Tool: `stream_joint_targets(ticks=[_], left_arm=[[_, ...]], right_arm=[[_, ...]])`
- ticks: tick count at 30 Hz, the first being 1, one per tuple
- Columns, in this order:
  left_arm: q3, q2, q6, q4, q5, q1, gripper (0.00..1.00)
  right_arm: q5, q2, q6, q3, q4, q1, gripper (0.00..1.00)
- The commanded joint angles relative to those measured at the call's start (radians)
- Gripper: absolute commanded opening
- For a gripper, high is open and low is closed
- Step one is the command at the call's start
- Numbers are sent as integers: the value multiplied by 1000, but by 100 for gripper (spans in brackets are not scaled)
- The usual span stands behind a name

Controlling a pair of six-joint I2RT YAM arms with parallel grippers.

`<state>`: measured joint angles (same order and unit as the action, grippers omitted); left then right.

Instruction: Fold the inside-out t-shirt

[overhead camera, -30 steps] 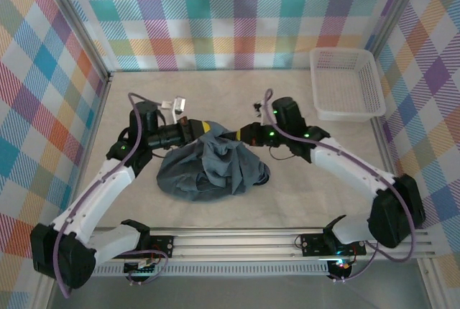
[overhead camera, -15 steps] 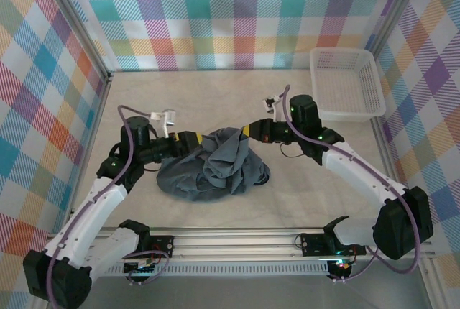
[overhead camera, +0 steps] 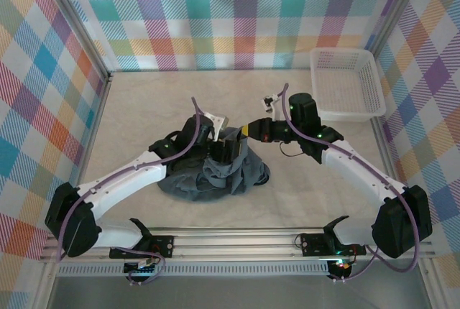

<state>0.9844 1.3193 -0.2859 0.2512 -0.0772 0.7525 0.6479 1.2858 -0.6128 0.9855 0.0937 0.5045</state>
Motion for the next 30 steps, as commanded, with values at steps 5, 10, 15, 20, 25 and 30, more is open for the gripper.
stream_joint_targets(ticks=[5,10,15,20,25,30], left_arm=[[43,-16,-31,-16,224,-20,58],[36,-56,-71,-41,67,-114,14],[72,-14,-10,-84,-211,-132,0],[80,-5,77,-92,-383,-121,45],[67,-1,204,-12,-281,-86,76],[84,63,249,-10,-156,-84,80]], right_arm=[[-27,-3,54,32,91,5,0],[-69,-3,100,22,163,6,0],[-89,10,135,33,210,8,0],[-107,25,166,54,228,8,0],[-78,37,173,74,229,10,0],[-40,34,185,90,230,14,0]])
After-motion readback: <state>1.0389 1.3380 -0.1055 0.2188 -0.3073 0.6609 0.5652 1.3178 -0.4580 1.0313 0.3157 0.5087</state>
